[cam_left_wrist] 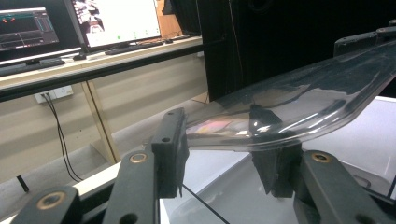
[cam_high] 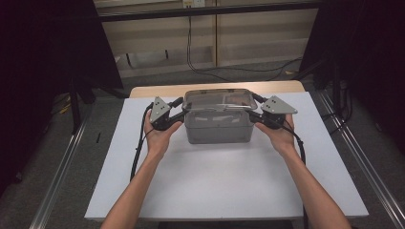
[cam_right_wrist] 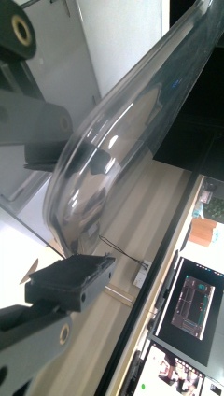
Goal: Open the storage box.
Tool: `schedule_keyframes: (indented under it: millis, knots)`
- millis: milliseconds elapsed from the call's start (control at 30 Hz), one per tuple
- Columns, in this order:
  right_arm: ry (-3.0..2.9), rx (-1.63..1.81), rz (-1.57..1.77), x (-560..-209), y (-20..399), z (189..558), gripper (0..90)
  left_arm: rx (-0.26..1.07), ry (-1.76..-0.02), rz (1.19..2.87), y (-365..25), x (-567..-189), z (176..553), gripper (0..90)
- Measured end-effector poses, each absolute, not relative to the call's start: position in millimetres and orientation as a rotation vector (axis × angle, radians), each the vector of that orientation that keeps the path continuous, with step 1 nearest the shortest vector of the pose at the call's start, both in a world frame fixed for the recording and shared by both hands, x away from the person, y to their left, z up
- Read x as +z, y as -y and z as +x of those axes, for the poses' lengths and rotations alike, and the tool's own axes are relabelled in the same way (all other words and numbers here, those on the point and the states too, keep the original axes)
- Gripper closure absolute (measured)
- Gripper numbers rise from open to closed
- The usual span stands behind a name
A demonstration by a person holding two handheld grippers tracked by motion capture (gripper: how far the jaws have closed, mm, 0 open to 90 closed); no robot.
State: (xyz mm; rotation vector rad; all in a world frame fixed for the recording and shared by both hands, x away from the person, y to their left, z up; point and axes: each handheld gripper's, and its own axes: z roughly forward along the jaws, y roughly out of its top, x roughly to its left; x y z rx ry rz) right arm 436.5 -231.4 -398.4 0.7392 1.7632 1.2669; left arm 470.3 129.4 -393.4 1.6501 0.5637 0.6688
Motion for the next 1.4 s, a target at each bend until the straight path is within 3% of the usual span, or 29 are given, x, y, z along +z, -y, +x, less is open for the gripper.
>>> schedule_keyframes:
  millis: [333, 800, 1200, 1400]
  knots:
    - [-1.745, 1.262, 0.741, -400, 234, 440, 49.3, 0.669, -0.572, 1.642, -128, -391, 471, 56.9]
    - [-1.708, 1.307, 0.752, -398, 239, 448, 62.0, 0.685, -0.556, 1.653, -128, -384, 475, 57.6]
    - [-1.707, 1.307, 0.728, -393, 237, 452, 64.2, 0.694, -0.553, 1.634, -129, -381, 480, 58.5]
    - [-1.711, 1.306, 0.73, -393, 238, 452, 64.5, 0.705, -0.575, 1.626, -128, -384, 485, 54.4]
